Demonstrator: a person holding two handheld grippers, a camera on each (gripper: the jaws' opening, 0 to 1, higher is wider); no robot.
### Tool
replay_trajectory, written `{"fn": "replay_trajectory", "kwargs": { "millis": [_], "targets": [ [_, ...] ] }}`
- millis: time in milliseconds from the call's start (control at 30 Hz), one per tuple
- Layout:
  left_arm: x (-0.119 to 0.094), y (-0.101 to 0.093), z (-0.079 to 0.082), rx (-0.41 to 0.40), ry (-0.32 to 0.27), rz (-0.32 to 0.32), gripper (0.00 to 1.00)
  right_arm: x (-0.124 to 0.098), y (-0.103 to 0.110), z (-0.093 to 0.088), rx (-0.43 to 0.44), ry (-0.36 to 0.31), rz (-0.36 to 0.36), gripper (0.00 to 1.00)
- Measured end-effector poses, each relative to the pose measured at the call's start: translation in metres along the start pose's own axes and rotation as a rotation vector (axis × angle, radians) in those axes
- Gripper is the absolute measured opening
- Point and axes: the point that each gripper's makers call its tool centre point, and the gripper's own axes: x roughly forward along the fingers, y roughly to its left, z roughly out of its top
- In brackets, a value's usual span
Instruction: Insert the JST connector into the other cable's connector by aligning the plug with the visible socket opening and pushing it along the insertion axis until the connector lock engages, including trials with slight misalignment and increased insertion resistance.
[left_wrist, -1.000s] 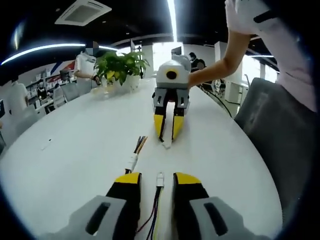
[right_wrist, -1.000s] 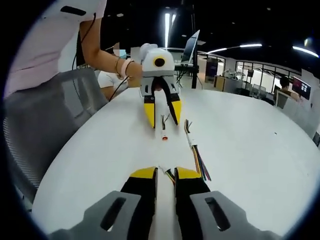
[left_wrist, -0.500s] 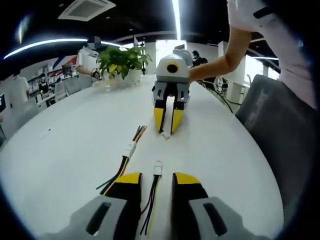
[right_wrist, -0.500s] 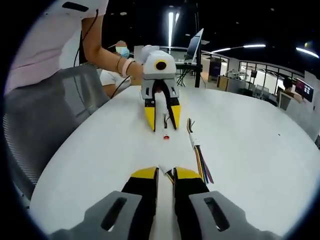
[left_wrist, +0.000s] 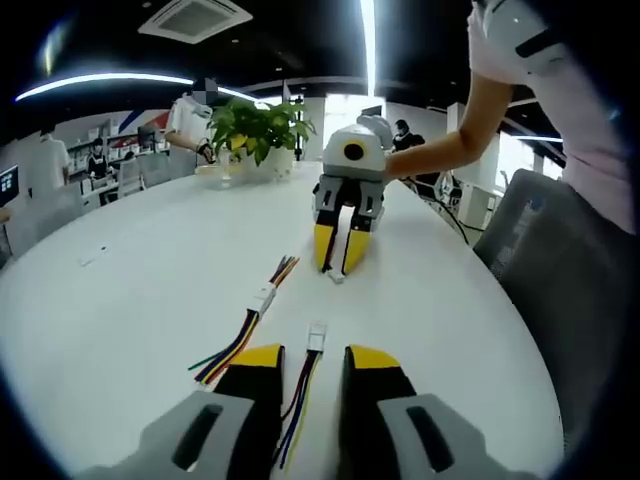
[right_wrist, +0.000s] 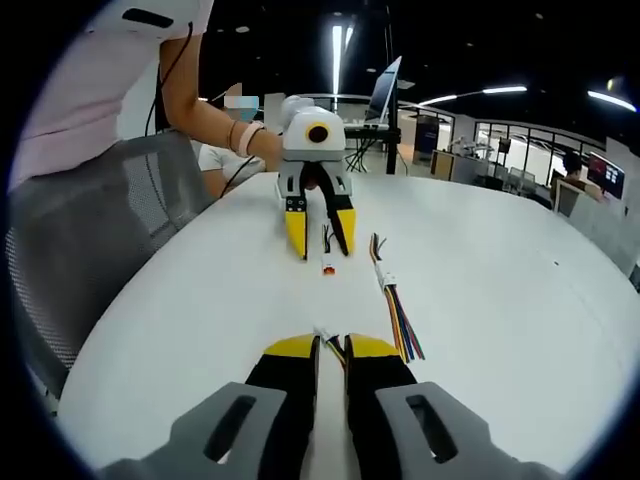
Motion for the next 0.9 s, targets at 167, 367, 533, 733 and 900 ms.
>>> {"fn": "replay_trajectory", "kwargs": {
  "millis": [167,367,533,733,900],
  "targets": [
    [0.0027,-0.0016,0.0008,0.031,-0.008,-0.013,0.17,0.0001,0.0001,0.0008,0.007,-0.004,-0.004,0.07],
    [0.0024,-0.0008,0.0012,0.07,-0.013,-0.014,0.08,0.0007,0.0006,0.0018,0.003,-0.006,-0.009,0.06],
    [0.0038,-0.0039,0.0031,0.072,-0.019,-0.019,0.05,0.0028,-0.0001,0.0019,0.007,-0.012,-0.01,0.05],
    [0.0051,-0.0079,0.005,0.083,-0.021,-0.022,0.01,0.0052,-0.0008,0.0024,0.01,-0.011,-0.012,0.05],
    [0.004,-0.0075,0.0043,0.094,-0.022,-0.026,0.01,0.0071,-0.0025,0.0032,0.025,-0.002,-0.036,0.04]
  ]
}}
